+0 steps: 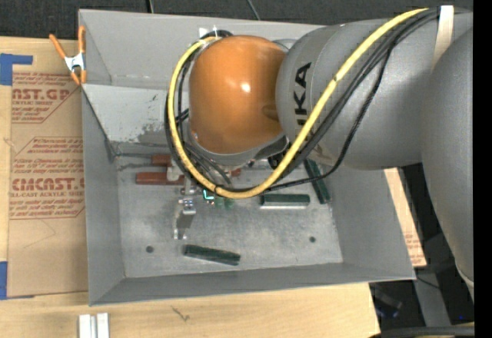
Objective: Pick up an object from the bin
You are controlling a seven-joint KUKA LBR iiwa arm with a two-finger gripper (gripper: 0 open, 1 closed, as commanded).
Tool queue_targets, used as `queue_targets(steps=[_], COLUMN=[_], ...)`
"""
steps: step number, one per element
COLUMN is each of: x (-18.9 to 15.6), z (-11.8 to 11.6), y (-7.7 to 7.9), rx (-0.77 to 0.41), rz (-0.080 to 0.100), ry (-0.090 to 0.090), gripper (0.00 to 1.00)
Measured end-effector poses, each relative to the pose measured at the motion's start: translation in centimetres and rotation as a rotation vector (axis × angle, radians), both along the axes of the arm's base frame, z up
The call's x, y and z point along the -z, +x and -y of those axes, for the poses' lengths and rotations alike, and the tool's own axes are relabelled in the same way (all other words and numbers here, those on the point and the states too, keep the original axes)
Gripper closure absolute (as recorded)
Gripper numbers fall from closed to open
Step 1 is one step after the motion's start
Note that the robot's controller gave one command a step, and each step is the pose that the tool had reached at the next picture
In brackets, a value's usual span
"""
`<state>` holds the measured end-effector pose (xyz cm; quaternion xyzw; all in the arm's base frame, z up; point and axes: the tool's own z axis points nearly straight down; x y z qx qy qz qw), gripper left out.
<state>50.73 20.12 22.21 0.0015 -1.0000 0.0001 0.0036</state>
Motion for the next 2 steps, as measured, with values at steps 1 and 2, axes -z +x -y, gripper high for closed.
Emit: queue_targets(steps=[1,2], x=[-0.4,6.7], z=[0.1,4.1], y=[0.2,-0.8], rx=[0.002,-0.087], rz=[0.008,0.011], ry=[0.001,0.001], gripper=[0.0,0.0])
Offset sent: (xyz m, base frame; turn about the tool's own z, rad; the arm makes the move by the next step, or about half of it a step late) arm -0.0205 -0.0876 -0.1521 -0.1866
